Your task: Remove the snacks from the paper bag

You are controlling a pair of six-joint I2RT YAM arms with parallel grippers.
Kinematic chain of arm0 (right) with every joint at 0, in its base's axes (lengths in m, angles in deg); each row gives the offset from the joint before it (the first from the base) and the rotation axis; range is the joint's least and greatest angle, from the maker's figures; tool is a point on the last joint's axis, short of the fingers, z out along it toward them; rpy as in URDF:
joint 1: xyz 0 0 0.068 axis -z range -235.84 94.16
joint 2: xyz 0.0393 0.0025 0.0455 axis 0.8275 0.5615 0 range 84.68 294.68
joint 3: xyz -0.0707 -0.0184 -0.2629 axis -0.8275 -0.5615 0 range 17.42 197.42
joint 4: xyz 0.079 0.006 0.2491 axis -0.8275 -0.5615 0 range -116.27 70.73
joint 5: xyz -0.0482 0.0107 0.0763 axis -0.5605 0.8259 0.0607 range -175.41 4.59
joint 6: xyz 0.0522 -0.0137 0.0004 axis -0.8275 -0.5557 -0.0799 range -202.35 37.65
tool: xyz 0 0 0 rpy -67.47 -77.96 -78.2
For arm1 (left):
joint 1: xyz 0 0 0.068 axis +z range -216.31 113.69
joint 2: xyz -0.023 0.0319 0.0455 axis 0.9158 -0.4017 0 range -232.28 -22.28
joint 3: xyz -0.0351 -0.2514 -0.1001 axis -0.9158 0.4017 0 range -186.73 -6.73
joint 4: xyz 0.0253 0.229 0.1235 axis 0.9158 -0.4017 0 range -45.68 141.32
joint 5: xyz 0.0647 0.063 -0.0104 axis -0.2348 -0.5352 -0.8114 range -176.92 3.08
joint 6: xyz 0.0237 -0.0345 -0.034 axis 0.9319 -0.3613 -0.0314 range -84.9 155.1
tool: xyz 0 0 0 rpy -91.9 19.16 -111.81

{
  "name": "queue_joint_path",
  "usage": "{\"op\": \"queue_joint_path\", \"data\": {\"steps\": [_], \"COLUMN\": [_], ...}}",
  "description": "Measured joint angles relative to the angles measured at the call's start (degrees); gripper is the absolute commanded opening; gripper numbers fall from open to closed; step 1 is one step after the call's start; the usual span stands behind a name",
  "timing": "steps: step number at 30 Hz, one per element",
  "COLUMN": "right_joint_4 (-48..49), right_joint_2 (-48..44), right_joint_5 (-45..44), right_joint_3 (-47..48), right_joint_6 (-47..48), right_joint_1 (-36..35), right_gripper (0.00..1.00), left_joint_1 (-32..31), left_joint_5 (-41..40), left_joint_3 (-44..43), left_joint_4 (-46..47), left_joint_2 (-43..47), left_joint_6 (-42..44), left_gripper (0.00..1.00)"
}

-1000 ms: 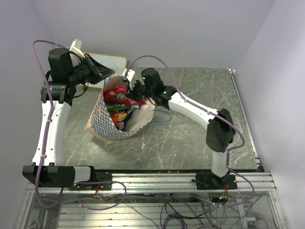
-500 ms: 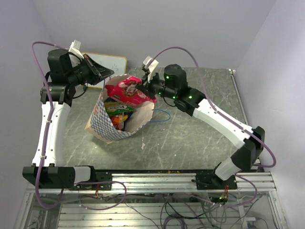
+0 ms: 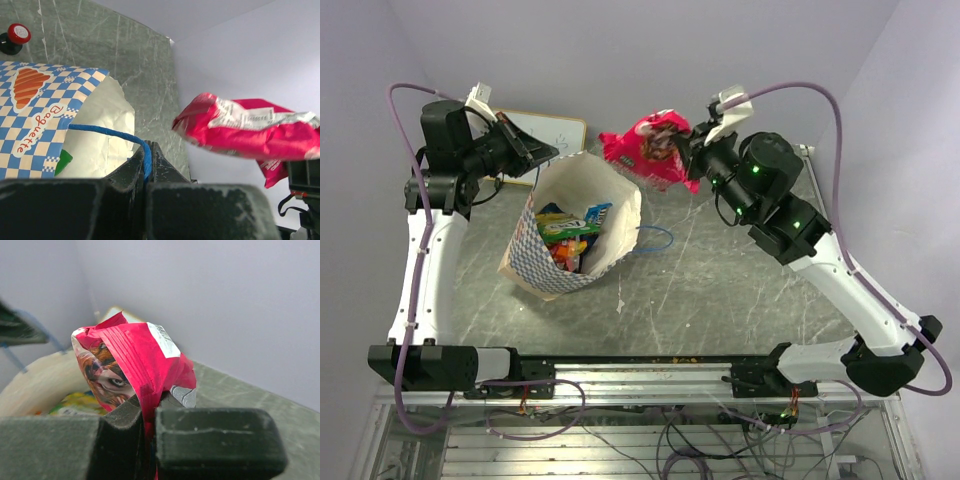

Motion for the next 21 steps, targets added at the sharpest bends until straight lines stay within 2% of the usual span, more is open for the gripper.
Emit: {"op": "queue_joint_path", "data": {"steps": [6,12,21], "right_joint_4": [-0.90,-2.08,3.67], "right_joint_2": [0.90,6.16,17.64], "right_joint_5": [-16.96,-26.29,-36.76], "right_joint_3": [1.99,2.08,-5.60], "right_joint_6": [2.89,3.58,10.38], "right_joint_1": [3.06,16.98,30.38], "right_gripper": [0.00,0.00,0.00], "left_joint_1": [0.00,0.00,-0.04], "left_joint_5": [0.02,0.37,1.60], "left_joint_3": [0.07,0.15,0.15], "left_joint_4": [0.20,0.35,0.39], "left_joint_2": [-0.07,-0.57,-0.87], "left_joint_6": [-0.31,-0.72,-0.66], "left_gripper": [0.07,0.07,0.07]}}
